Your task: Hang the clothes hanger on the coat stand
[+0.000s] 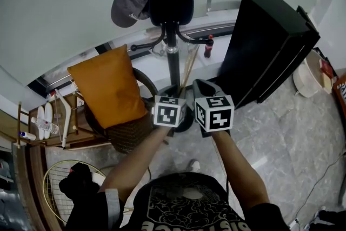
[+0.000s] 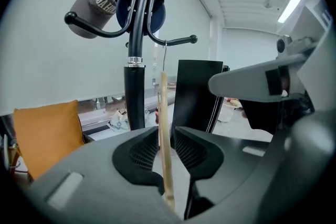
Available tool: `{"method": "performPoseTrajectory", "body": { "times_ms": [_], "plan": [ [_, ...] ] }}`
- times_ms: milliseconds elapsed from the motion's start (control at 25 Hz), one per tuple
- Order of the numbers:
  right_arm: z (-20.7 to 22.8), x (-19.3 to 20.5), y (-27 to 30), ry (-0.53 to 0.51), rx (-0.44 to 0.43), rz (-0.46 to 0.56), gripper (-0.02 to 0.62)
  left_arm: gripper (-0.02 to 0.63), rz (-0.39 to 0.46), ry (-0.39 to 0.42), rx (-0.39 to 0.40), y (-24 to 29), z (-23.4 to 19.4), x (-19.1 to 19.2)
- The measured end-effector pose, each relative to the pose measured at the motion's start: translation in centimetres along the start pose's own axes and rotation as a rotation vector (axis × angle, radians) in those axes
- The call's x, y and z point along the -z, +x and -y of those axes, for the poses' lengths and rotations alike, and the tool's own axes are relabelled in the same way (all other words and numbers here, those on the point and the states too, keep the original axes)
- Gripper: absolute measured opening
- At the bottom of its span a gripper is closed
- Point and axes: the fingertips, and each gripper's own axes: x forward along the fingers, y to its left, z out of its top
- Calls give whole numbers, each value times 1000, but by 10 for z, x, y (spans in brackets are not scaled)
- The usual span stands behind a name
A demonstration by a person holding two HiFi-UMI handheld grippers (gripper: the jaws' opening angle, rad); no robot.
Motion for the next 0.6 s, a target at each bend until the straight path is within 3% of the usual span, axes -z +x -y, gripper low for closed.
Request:
{"method": "performPoseTrajectory", "body": {
  "times_ms": [600],
  "plan": [
    [-19,5,-10,8,24,0,0,71,61,-21,67,-35,6,-16]
  ]
}}
